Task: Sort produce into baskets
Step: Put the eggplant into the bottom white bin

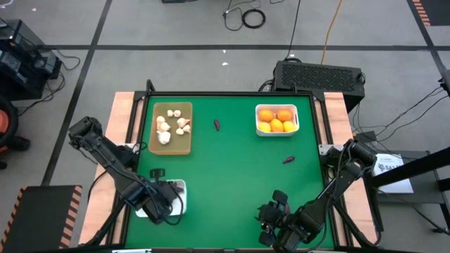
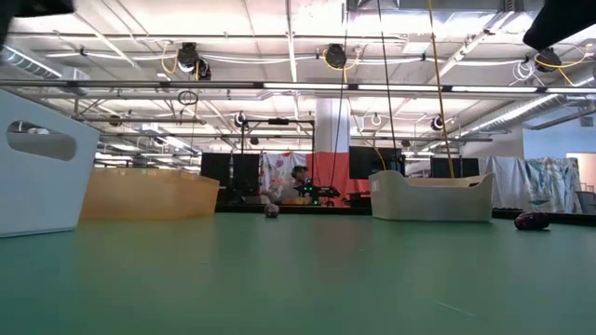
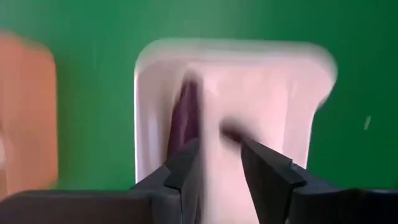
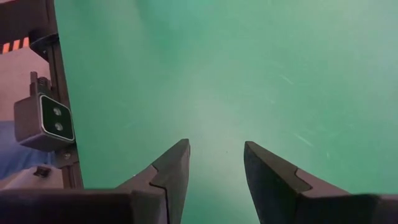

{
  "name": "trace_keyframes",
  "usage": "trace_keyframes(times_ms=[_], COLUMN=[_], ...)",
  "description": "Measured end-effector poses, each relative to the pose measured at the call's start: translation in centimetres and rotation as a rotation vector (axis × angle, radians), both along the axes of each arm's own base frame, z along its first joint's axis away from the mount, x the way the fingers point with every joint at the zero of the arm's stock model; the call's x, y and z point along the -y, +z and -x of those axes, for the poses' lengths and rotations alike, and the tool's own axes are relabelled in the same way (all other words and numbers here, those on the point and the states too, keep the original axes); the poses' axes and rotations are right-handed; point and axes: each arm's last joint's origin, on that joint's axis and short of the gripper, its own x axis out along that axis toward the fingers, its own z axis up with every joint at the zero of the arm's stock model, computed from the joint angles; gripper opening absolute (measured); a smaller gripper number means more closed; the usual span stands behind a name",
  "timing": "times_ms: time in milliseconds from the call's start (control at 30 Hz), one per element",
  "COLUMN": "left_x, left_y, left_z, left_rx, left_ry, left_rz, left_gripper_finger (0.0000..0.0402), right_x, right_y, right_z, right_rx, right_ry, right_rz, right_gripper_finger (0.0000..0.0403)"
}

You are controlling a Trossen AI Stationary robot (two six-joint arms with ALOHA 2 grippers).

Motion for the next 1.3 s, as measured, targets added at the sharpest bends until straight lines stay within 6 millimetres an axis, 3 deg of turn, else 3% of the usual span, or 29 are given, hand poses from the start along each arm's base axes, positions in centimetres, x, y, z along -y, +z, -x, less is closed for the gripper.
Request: trace_keyframes(times_ms=[267, 400, 567, 800, 900, 1067, 1300], left_x=[2.6, 3.7, 3.9, 0.8, -0.7, -2.8, -4.6], left_y=[0.8, 0.3, -1.3, -4.1, -5.0, -6.4, -9.8], left_z=[-4.4, -7.2, -11.4, -16.8, -18.4, -21.2, -25.5], left_rx=[0.503, 0.647, 0.795, 0.871, 0.901, 1.042, 1.107], left_ry=[-0.299, -0.448, -0.5, -0.48, -0.432, -0.416, -0.499], left_rz=[-0.075, -0.116, -0.143, -0.016, 0.031, 0.067, 0.183], left_gripper_finger=[0.0125, 0.0125, 0.0125, 0.0125, 0.0125, 0.0125, 0.0125], right_x=[0.1, -0.1, -0.2, 1.1, 2.1, 3.7, 4.3], right_y=[-0.1, -0.2, -0.2, -0.2, 0.1, 1.7, 4.8], right_z=[-0.1, 0.0, 0.2, 0.8, 1.6, 3.4, 7.1], right_rx=[-0.023, -0.077, -0.108, -0.168, -0.243, -0.35, -0.374], right_ry=[0.006, 0.052, 0.188, 0.323, 0.321, 0.264, 0.141], right_rz=[-0.017, -0.052, 0.055, 0.455, 0.537, 0.512, 0.291], right_gripper_finger=[0.0144, 0.0144, 0.0144, 0.0144, 0.0141, 0.0106, 0.0008])
